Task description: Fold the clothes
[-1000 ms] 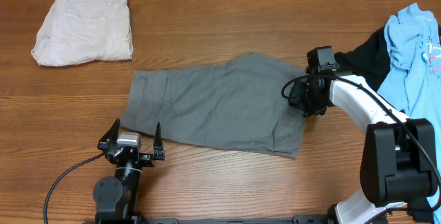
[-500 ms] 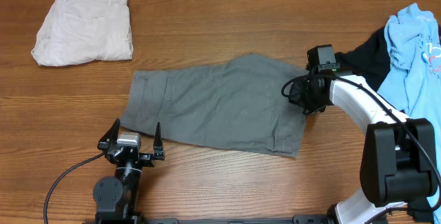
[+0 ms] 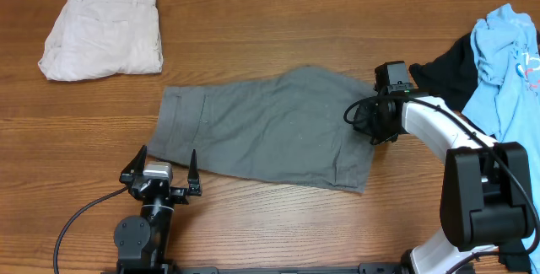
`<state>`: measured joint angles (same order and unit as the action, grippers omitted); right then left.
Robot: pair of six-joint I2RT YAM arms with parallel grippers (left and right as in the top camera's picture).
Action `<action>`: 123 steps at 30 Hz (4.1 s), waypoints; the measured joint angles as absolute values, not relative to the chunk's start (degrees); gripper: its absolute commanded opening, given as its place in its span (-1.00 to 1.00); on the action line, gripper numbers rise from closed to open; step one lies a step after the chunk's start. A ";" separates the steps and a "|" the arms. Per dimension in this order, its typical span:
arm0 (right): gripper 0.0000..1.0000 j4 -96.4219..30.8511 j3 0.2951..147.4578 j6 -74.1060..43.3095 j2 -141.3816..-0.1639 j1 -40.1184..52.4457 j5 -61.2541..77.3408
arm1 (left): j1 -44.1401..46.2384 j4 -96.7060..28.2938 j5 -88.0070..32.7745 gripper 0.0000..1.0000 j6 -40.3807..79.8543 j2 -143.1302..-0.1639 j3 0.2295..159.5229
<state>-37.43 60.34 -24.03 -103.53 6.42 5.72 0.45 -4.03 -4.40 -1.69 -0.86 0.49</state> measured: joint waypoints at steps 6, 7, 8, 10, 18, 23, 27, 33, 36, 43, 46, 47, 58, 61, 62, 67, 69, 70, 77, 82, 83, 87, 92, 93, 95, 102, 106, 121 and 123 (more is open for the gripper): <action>-0.66 -36.45 60.34 -23.97 -103.53 6.42 5.56 | 0.45 -4.03 -4.40 1.00 -1.69 -0.86 0.49; -0.70 -36.40 60.34 -24.03 -103.53 6.42 5.54 | 0.45 -4.03 -4.40 1.00 -1.69 -0.86 0.49; -0.75 -36.45 60.34 -23.99 -103.53 6.42 5.54 | 0.45 -4.03 -4.40 1.00 -1.69 -0.86 0.49; -0.79 -36.45 60.34 -24.08 -103.53 6.42 5.54 | 0.45 -4.03 -4.40 1.00 -1.69 -0.86 0.49; -0.92 -37.45 60.49 -24.12 -103.53 6.42 4.69 | 0.45 -4.03 -4.40 1.00 -1.69 -0.86 0.49; -0.92 -42.17 62.19 -23.97 -103.57 6.42 2.63 | 0.45 -4.05 -4.40 1.00 -1.69 -0.86 0.49; -0.92 -46.00 64.77 -23.97 -103.57 6.42 1.10 | 0.45 -4.03 -4.40 1.00 -1.69 -0.86 0.49; -0.92 -50.81 68.47 -24.01 -103.57 6.42 0.40 | 0.45 -4.05 -4.40 1.00 -1.69 -0.86 0.49; -0.92 -53.04 69.56 -23.99 -103.57 6.42 0.23 | 0.45 -4.05 -4.40 0.99 -1.69 -0.86 0.49; -0.61 -58.52 69.67 -25.02 -103.57 6.42 -4.78 | 0.45 -4.05 -4.40 1.00 -1.69 -0.86 0.49; -0.52 -59.05 69.67 -25.34 -103.57 6.42 -6.79 | 0.47 -4.03 -4.40 1.00 -1.69 -0.86 0.49; -0.50 -59.11 69.67 -25.67 -103.57 6.42 -7.38 | 0.45 -4.05 -4.40 1.00 -1.69 -0.86 0.49; -0.35 -64.55 70.89 -27.97 -101.01 6.42 -5.67 | 0.45 -4.05 -4.40 1.00 -1.69 -0.86 0.49; -0.18 -66.54 70.96 -28.03 -97.62 6.50 -1.72 | 0.45 -4.03 -4.40 0.99 -1.69 -0.86 0.49; -0.17 -67.24 71.05 -27.68 -96.44 6.63 0.14 | 0.45 -4.03 -4.40 1.00 -1.69 -0.86 0.49; -0.39 -69.91 71.57 -25.52 -94.50 10.07 7.27 | 0.45 -4.05 -4.40 1.00 -1.69 -0.86 0.49; -0.52 -70.91 71.44 -25.10 -94.50 12.23 8.80 | 0.45 -4.03 -4.40 1.00 -1.69 -0.86 0.49; -0.56 -70.76 71.18 -25.04 -94.50 13.37 9.28 | 0.45 -4.03 -4.40 0.99 -1.69 -0.86 0.49; -0.87 -64.49 63.29 -27.81 -94.50 17.67 11.14 | 0.47 -4.03 -4.40 1.00 -1.69 -0.86 0.49; -0.87 -56.77 54.48 -31.07 -94.50 17.63 11.20 | 0.45 -4.03 -4.40 1.00 -1.69 -0.86 0.49; -0.87 -56.12 53.15 -31.40 -94.50 17.61 11.18 | 0.45 -4.03 -4.40 1.00 -1.69 -0.86 0.49; -0.91 -55.51 49.30 -33.87 -94.50 16.71 11.38 | 0.45 -4.03 -4.40 1.00 -1.69 -0.86 0.49; -0.92 -58.83 48.62 -39.16 -94.50 14.44 9.13 | 0.45 -4.03 -4.40 1.00 -1.69 -0.86 0.49; -0.92 -60.10 48.58 -40.84 -94.50 14.04 7.60 | 0.45 -4.05 -4.40 1.00 -1.69 -0.86 0.49; -0.92 -61.36 48.40 -42.76 -94.50 13.72 5.72 | 0.45 -4.03 -4.40 1.00 -1.69 -0.86 0.49; -0.92 -62.87 48.53 -46.54 -94.43 13.54 2.04 | 0.45 -4.03 -4.40 1.00 -1.69 -0.86 0.49; -0.92 -66.32 50.96 -48.01 -93.06 13.54 -0.97 | 0.45 -4.03 -4.40 1.00 -1.69 -0.86 0.49; 1.00 -58.15 58.35 -46.24 -73.43 13.91 2.87 | 0.45 -4.03 -4.40 1.00 -1.69 -0.86 0.49; 1.00 -56.71 58.35 -46.06 -73.67 13.93 4.49 | 0.45 -4.03 -4.40 1.00 -1.69 -0.86 0.49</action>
